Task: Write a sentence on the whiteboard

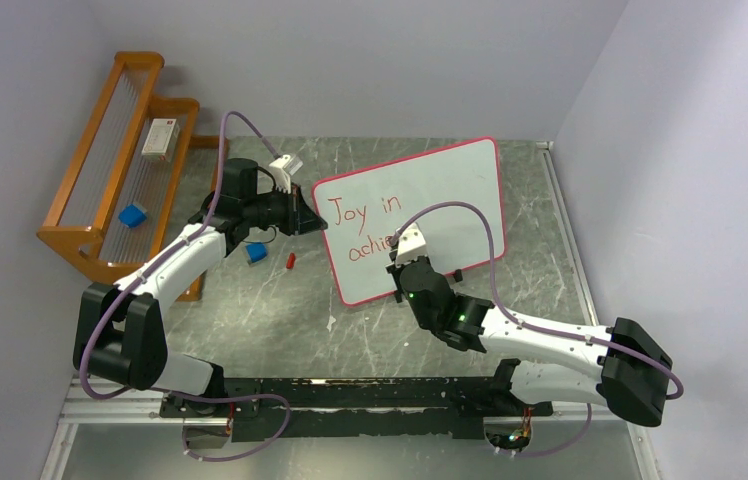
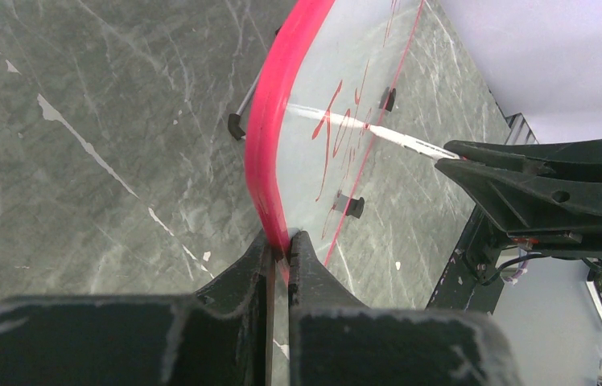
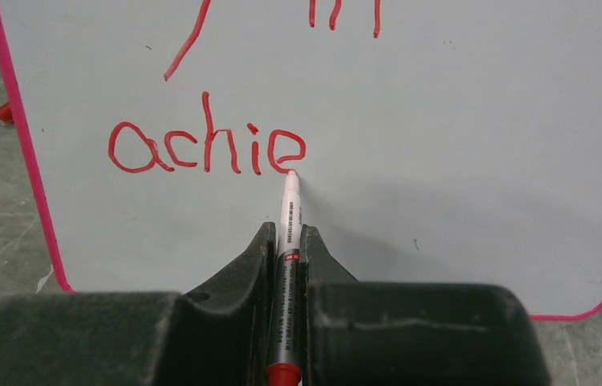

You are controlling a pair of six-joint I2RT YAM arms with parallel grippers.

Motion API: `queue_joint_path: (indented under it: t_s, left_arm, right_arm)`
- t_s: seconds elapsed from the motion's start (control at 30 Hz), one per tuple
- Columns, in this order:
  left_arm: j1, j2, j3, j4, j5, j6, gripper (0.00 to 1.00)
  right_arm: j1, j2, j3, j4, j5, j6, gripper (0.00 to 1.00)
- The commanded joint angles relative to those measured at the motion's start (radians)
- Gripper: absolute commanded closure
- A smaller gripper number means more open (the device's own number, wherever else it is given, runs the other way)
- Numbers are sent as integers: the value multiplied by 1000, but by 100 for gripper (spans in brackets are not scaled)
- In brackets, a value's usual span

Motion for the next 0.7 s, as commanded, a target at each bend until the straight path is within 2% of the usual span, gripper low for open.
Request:
queue_joint_path:
  t_s: [0.0, 0.37, 0.67]
  left_arm:
    - [-14, 43, -6, -51, -95, 63, 95]
    - [-14, 34, -2, -63, -108, 72, 95]
    - [-13, 23, 15, -104, -144, 95, 95]
  right_arm:
    - [-11, -15, -13, -8, 39, -6, 100]
    - [-11, -77, -2, -23, -24, -8, 100]
    - [-11, -117, -8, -23, -2, -31, 100]
